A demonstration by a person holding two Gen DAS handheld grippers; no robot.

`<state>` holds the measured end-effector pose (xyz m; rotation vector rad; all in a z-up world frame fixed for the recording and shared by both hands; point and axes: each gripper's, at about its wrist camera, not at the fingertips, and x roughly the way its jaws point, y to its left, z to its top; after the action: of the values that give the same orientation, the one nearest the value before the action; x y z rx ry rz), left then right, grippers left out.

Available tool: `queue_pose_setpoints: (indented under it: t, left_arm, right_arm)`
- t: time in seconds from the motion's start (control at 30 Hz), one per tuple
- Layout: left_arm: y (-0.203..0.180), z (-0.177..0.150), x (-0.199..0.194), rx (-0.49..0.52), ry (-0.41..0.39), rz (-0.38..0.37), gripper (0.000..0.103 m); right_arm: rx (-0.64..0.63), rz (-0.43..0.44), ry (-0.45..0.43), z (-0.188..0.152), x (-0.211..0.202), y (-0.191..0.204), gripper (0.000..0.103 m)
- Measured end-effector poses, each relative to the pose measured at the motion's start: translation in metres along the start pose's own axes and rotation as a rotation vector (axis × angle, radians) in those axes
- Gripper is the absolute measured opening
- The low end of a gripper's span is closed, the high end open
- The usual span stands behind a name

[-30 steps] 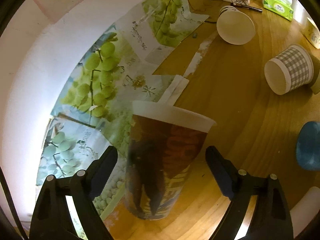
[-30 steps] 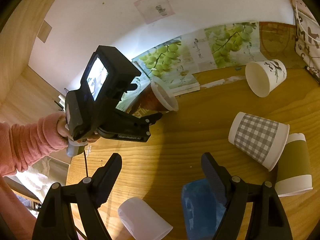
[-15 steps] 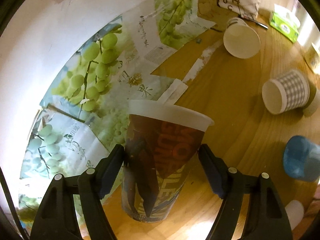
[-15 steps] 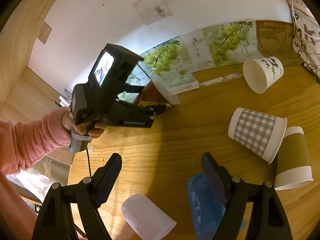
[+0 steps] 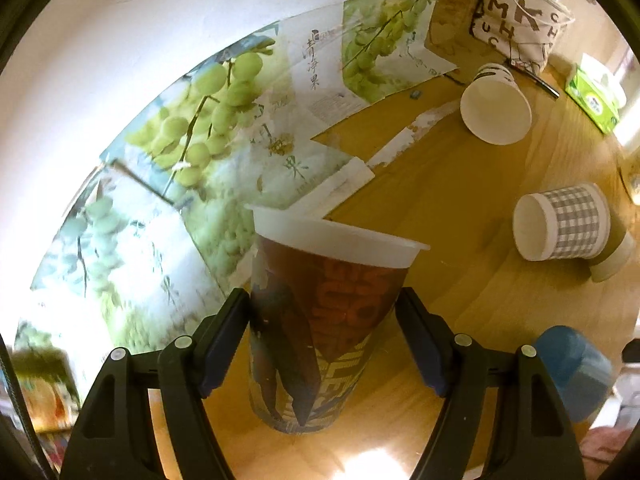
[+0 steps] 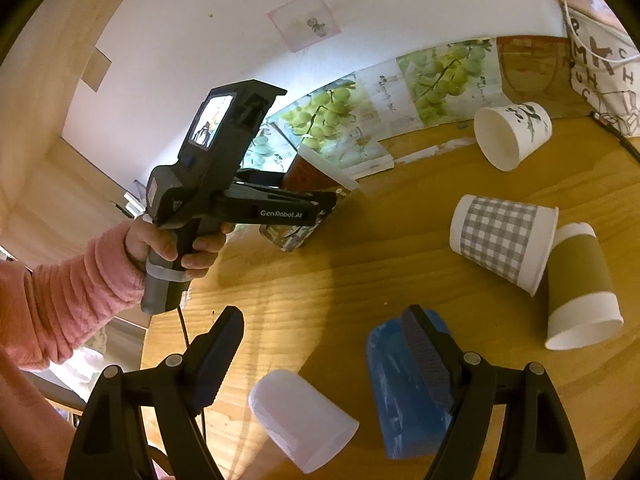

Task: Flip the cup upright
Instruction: 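Lift the brown cup with the left tool and rotate it rim-up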

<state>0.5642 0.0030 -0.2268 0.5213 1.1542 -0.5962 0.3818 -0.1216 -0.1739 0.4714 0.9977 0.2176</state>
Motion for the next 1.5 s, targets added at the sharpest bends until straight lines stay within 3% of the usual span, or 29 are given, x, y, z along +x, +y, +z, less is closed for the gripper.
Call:
queue_pose_setpoints:
  t: [0.47,0.83,0.97,1.5]
  left_arm:
    - [-0.04,-0.023,-0.067,-0.154,0.021,-0.018,0.077]
    - [-0.069,-0.051,-0.106,-0.386,0.017,-0.098,0.077]
    - [-0.083,-0.064,-0.121,-0.442,0.009,-0.082,0.077]
    - [-0.156,-0.115,-0.151,-0.635,0.017,-0.099,0.077]
  right_arm:
    - [0.03,0.015,-0.049,-0.023,-0.045,0.005,0.082]
    - [-0.022,0.066,-0.112,-0.034,-0.086,0.001,0.082]
    - [-0.052,0.085,-0.125,-0.041,-0.105,-0.004,0.082]
    - [-0.095,0.08,-0.079,-0.066,-0.159,-0.051,0.082]
